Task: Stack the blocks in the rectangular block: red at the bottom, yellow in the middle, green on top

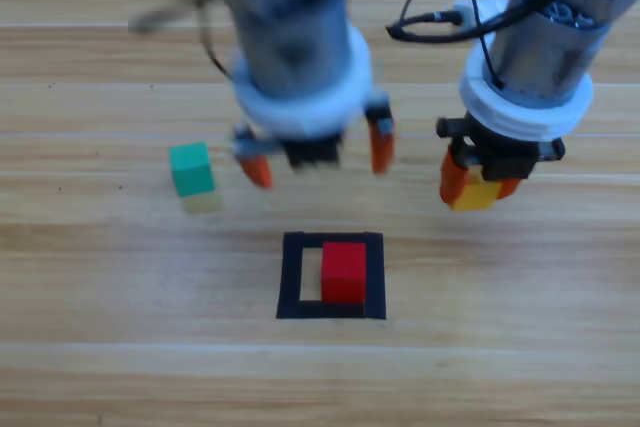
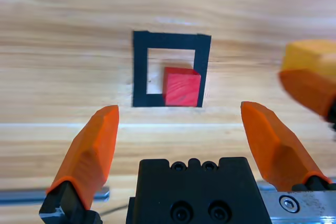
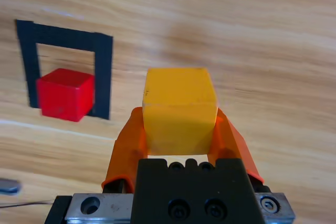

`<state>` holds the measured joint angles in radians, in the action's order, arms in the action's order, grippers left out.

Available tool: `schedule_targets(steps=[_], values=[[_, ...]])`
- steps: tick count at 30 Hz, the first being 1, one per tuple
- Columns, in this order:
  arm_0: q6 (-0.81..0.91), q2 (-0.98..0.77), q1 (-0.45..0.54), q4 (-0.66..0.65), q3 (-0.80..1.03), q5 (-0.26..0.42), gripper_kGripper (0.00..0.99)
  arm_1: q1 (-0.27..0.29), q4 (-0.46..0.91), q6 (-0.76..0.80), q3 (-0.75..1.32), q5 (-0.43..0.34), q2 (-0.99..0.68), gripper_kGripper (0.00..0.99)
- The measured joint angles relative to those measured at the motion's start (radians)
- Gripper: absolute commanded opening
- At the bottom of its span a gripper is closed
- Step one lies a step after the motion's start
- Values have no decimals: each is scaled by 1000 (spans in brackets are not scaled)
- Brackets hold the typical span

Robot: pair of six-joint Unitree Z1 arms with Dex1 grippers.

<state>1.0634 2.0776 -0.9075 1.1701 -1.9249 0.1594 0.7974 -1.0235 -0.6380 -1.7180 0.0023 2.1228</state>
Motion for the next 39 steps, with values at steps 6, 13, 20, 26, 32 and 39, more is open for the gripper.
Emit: schedule_targets(steps=[6, 13, 20, 26, 32, 39], values=[[-104, -218, 129, 23, 138, 2, 990, 76, -152, -162, -174, 24, 1, 0], [-344, -238, 368, 15, 254, -78, 990, 180, -362, -330, -516, 31, 56, 0], [-428, -225, 527, -38, 285, -137, 990, 219, -399, -420, -639, 33, 250, 0], [-422, -146, 552, -87, 286, -160, 990, 222, -447, -427, -716, 33, 328, 0], [-397, -77, 552, -121, 286, -173, 990, 222, -458, -428, -723, 32, 350, 0], [-377, -72, 550, -157, 311, -174, 990, 222, -459, -427, -734, 29, 352, 0]])
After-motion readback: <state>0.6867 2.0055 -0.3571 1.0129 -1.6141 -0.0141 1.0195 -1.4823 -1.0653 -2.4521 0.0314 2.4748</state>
